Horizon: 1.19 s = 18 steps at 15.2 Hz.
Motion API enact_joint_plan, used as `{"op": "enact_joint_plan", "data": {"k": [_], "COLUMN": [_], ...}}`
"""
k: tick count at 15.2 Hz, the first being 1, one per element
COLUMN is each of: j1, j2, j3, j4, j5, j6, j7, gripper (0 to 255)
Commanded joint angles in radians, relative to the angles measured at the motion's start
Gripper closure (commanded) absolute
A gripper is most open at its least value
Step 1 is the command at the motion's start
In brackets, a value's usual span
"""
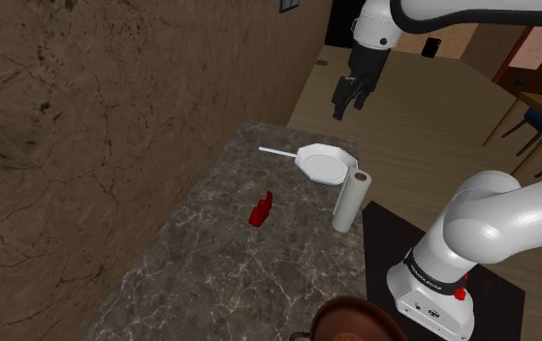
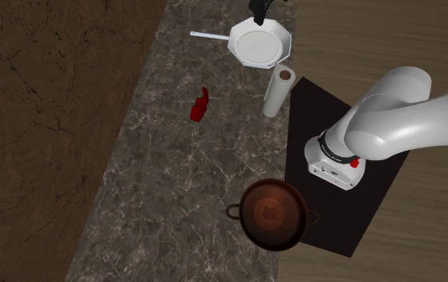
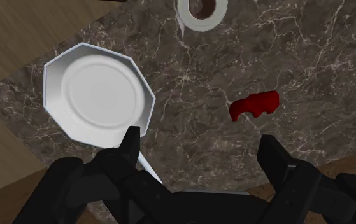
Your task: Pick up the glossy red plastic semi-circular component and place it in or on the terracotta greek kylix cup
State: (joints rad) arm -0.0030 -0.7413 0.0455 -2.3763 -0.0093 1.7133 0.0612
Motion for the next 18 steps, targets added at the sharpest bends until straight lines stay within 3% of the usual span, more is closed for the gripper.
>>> {"op": "enact_joint_plan", "data": {"k": [1, 10, 18], "j1": [0.000, -0.019, -0.045], "j2": [0.000, 0.172, 0.433], "j3": [0.000, 0.123, 0.227], "j4": [0.000, -0.126, -0.133], "j5": [0.000, 0.076, 0.097], "j6": [0.000, 0.273, 0.524], "j7": [0.000, 0.264, 0.504], "gripper": [0, 0, 0]}}
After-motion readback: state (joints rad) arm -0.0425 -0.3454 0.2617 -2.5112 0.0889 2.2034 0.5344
